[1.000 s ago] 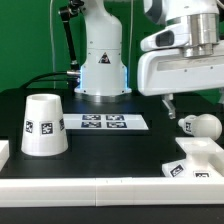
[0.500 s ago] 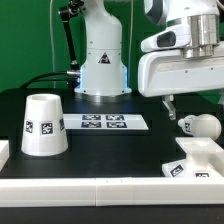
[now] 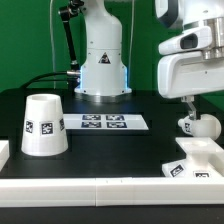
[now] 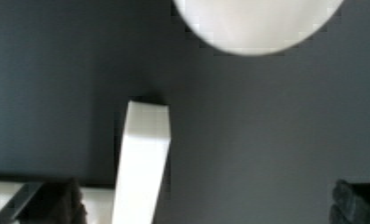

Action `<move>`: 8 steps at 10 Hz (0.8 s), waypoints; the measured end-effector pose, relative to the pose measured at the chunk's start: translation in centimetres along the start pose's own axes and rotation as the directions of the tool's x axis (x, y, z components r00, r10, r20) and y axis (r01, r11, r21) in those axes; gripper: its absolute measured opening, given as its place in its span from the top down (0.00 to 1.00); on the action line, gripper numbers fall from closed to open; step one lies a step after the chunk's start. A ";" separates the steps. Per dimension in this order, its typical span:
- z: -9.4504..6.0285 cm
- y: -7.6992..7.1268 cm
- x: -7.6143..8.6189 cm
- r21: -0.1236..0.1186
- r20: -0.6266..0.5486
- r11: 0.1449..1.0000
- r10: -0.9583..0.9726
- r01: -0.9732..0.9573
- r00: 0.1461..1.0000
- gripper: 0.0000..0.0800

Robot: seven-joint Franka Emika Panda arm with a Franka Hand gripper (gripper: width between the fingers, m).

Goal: Assemble lamp

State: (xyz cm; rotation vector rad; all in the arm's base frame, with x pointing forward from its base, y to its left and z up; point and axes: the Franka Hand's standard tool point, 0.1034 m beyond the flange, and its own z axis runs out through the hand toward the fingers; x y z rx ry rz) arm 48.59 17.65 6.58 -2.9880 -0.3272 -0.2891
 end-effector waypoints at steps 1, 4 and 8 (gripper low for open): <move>0.2 -0.3 -0.6 0.001 -0.003 1.000 0.002 -0.002 1.000 0.13; 0.2 -0.5 -0.8 0.000 -0.010 1.000 -0.007 0.007 1.000 0.13; 0.8 -1.8 -2.8 0.008 0.029 0.998 -0.066 0.066 0.997 0.13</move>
Offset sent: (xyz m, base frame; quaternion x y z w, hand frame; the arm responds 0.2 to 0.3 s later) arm 0.0000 0.0000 0.0000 0.0000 0.0000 0.0000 1.0000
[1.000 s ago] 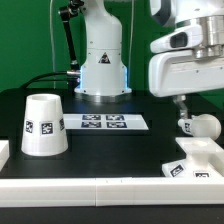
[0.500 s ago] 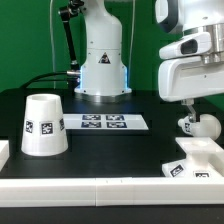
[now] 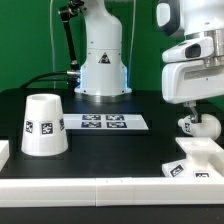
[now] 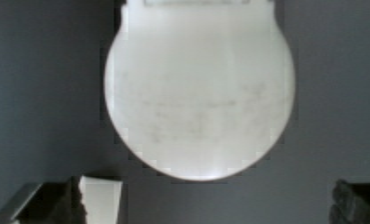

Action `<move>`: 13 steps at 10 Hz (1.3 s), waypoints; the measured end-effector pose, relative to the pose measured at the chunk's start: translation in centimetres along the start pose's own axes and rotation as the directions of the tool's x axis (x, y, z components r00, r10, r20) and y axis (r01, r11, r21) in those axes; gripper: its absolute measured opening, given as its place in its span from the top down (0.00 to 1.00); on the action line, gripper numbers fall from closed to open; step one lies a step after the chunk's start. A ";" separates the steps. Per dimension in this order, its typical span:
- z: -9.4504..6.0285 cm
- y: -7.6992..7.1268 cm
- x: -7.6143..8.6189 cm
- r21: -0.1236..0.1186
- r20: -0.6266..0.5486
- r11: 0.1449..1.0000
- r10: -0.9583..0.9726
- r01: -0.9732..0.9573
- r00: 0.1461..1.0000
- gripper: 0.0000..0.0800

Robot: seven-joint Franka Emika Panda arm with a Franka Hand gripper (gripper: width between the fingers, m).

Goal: Assemble lamp

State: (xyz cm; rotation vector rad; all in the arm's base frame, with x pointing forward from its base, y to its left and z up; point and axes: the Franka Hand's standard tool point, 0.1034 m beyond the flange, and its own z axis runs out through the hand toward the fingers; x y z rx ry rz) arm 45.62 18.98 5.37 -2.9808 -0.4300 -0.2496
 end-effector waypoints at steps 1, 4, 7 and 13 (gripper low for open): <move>0.0 0.0 0.1 -0.001 -0.007 1.000 0.000 0.000 1.000 0.13; 0.0 -0.1 -0.3 0.022 0.214 1.000 0.004 -0.009 0.977 0.13; -0.2 0.8 -1.1 0.033 0.399 0.999 0.020 -0.036 0.917 0.13; 0.7 0.3 -2.6 0.011 0.773 0.997 0.037 -0.071 0.633 0.13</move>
Offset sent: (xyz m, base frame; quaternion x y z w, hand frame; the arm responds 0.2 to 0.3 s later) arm 0.0176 -0.0192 0.0028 -0.0447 -0.2031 -0.0144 0.9780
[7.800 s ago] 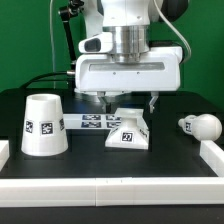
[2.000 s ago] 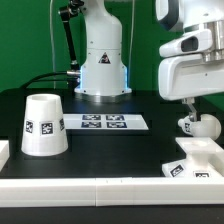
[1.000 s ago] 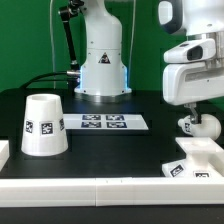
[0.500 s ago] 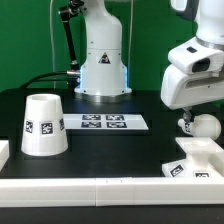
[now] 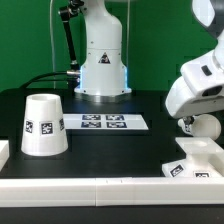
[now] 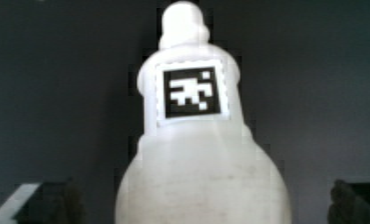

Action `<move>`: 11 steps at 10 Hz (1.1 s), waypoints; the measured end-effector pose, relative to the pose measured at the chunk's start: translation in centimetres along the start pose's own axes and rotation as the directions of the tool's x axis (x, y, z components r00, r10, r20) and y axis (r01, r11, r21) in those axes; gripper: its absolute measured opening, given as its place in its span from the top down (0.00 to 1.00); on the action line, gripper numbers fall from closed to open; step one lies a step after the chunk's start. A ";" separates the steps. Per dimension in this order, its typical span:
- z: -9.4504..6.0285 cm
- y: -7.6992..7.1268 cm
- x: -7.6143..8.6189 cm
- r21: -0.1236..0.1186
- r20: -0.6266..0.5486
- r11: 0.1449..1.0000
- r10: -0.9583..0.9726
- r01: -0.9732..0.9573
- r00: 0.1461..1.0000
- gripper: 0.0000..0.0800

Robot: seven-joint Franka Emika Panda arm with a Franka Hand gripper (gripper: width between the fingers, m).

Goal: Assemble lamp

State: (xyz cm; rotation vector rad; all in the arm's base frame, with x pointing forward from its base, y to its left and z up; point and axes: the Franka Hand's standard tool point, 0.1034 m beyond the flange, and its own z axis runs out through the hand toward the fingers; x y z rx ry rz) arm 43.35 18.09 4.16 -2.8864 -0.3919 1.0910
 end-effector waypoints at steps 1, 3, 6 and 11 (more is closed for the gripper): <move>0.3 0.0 0.2 0.000 0.077 1.000 0.009 -0.009 0.997 0.13; 0.8 0.0 0.6 0.009 0.196 1.000 0.005 -0.007 0.981 0.13; 1.6 -0.2 1.6 0.011 0.187 1.000 0.003 -0.005 0.982 0.13; 2.8 -0.1 1.9 0.013 0.180 1.000 0.004 -0.006 0.984 0.19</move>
Offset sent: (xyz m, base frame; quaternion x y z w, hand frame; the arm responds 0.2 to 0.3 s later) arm 0.0025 -0.0006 -0.0073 -0.0097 -0.0594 -0.0010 0.9982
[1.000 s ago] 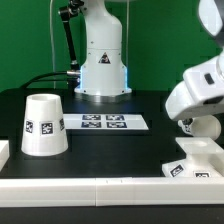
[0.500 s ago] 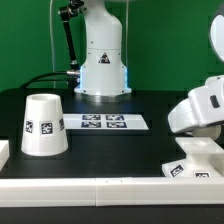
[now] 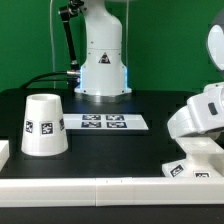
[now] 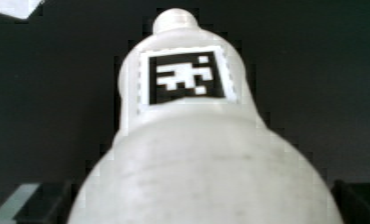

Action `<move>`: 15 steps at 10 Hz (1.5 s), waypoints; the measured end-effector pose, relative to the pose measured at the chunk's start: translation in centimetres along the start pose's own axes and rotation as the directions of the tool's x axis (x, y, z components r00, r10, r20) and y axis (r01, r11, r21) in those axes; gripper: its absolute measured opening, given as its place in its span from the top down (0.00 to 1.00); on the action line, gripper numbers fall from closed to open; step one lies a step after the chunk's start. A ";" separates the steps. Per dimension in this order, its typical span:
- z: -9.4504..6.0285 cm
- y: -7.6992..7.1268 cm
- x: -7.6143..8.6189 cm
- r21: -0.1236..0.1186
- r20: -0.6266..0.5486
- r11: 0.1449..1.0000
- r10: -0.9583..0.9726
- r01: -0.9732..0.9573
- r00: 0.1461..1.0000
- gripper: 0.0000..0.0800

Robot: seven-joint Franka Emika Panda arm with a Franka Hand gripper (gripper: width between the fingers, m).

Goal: Assemble lamp

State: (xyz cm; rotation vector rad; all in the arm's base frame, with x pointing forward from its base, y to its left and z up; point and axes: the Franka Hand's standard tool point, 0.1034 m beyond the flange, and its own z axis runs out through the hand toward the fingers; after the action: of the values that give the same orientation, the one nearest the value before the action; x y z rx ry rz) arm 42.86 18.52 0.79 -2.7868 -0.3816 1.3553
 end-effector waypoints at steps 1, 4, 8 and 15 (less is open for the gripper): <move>0.0 0.0 0.0 0.001 0.000 1.000 0.001 -0.001 1.000 0.19; -0.2 0.4 0.0 0.010 -0.002 1.000 0.002 -0.002 1.000 0.28; -3.2 2.5 -2.1 0.056 -0.008 0.998 -0.025 0.025 1.000 0.28; -8.2 6.7 -5.0 0.116 -0.167 0.993 0.035 -0.015 0.985 0.28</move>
Offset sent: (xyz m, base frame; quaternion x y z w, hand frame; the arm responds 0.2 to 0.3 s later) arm 0.0035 -0.0010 0.0049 0.0190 -0.0056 -0.0110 0.9997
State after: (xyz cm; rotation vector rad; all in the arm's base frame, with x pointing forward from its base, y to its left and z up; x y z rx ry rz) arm 47.69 11.56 8.98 -2.7923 -0.2556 1.0954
